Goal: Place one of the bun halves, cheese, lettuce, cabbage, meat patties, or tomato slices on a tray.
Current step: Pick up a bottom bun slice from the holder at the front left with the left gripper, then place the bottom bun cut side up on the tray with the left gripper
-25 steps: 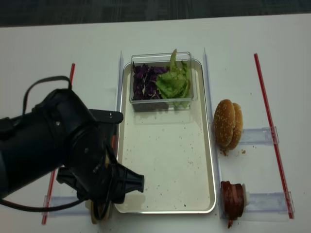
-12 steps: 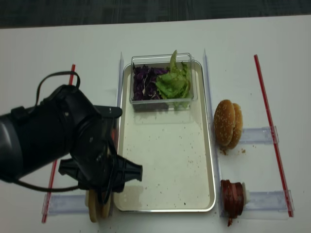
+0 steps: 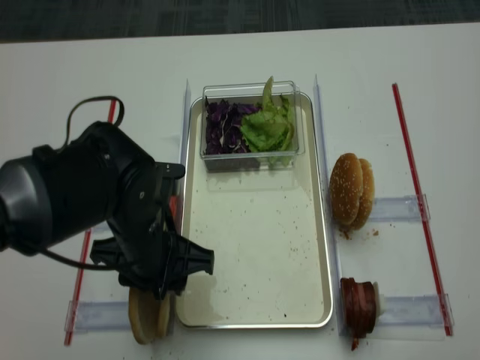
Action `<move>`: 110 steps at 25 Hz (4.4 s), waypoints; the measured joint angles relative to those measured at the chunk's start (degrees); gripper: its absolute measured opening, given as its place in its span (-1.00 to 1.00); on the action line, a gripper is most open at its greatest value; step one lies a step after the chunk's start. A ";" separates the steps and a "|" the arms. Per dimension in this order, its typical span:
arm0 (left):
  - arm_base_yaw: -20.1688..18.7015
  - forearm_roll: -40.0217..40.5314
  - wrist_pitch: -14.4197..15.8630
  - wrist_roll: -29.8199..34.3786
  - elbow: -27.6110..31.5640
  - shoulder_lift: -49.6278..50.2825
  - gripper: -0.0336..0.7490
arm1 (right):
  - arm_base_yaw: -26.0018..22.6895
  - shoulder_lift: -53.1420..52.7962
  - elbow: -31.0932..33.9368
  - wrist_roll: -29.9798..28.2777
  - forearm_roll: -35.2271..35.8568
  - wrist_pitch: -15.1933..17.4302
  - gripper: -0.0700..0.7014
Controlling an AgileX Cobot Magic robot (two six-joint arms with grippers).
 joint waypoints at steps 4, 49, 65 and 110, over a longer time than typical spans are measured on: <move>1.10 -1.42 -0.26 2.21 0.00 1.88 -0.03 | 0.00 0.00 0.00 0.00 0.00 0.00 0.34; 1.47 0.72 8.59 3.96 -7.50 -7.21 -0.87 | 0.00 0.00 0.00 0.21 0.00 0.00 0.34; 7.44 3.10 12.00 9.60 -22.56 1.14 -0.87 | 0.00 0.00 0.00 0.10 0.00 0.00 0.34; 8.33 -40.46 0.38 41.19 -23.61 11.94 -0.88 | 0.00 0.00 0.00 0.10 0.00 0.00 0.34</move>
